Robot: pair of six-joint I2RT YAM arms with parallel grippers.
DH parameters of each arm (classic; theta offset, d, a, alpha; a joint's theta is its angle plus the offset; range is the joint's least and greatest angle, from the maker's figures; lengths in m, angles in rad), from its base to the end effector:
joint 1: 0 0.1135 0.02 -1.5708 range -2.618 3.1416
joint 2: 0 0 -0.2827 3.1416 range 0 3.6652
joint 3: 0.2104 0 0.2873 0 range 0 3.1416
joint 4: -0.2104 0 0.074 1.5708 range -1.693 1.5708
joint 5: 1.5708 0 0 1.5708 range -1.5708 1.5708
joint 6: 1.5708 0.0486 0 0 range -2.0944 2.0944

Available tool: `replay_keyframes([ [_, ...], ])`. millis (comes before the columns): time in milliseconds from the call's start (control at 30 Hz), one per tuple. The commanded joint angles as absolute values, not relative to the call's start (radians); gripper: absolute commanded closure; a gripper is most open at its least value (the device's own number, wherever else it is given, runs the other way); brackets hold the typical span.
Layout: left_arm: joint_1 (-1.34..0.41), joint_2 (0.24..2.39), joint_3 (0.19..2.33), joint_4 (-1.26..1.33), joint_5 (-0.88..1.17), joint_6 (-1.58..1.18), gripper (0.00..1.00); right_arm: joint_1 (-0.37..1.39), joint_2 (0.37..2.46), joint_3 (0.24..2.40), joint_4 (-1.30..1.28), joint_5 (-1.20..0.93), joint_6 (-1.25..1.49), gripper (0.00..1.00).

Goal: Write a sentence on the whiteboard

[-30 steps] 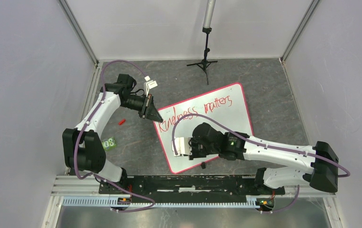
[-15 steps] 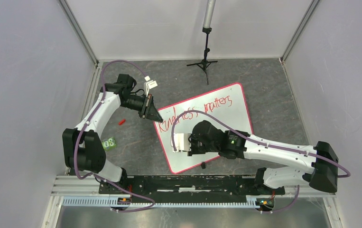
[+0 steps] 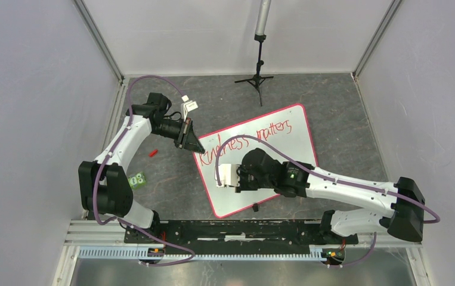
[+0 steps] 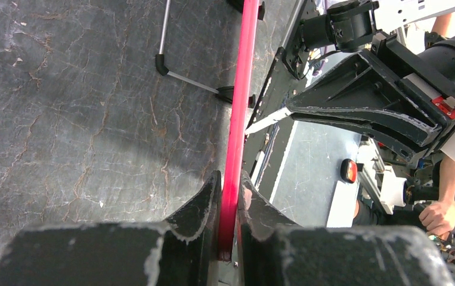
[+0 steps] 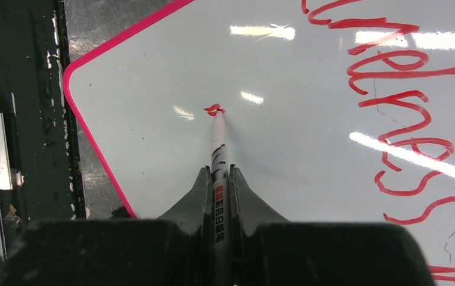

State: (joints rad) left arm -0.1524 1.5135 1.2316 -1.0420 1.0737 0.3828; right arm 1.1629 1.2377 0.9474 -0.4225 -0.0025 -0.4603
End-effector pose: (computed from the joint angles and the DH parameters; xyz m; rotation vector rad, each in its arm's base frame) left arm 0.3040 -0.0899 0.2810 0.8162 2.2977 -1.4030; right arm 0.1216 0.2816 0.2776 -1.6773 1.5899 0.3665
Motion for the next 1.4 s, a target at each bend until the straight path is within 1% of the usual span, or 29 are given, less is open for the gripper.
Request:
replay_keyframes([
  [0,-0.155,1.514,1.236,-1.009,1.019,0.389,0.98,1.16,1.242,0.923,-0.423,-0.033,-0.462,1.0],
  [300,-0.155,1.519,1.238,-1.009,1.015,0.389,0.98,1.182,1.228,0.87,-0.447,-0.081,-0.468,1.0],
  [533,-0.155,1.524,1.241,-1.009,1.017,0.388,0.98,1.176,1.229,0.922,-0.427,-0.047,-0.452,1.0],
  [967,-0.155,1.526,1.244,-1.01,1.014,0.385,0.98,1.074,1.233,0.974,-0.418,-0.058,-0.431,1.0],
  [1233,-0.155,1.528,1.245,-1.009,1.013,0.39,0.97,1.068,1.189,0.897,-0.46,-0.103,-0.446,1.0],
  [1367,-0.155,1.53,1.249,-1.01,1.014,0.389,0.98,1.095,1.188,0.864,-0.466,-0.134,-0.446,1.0],
])
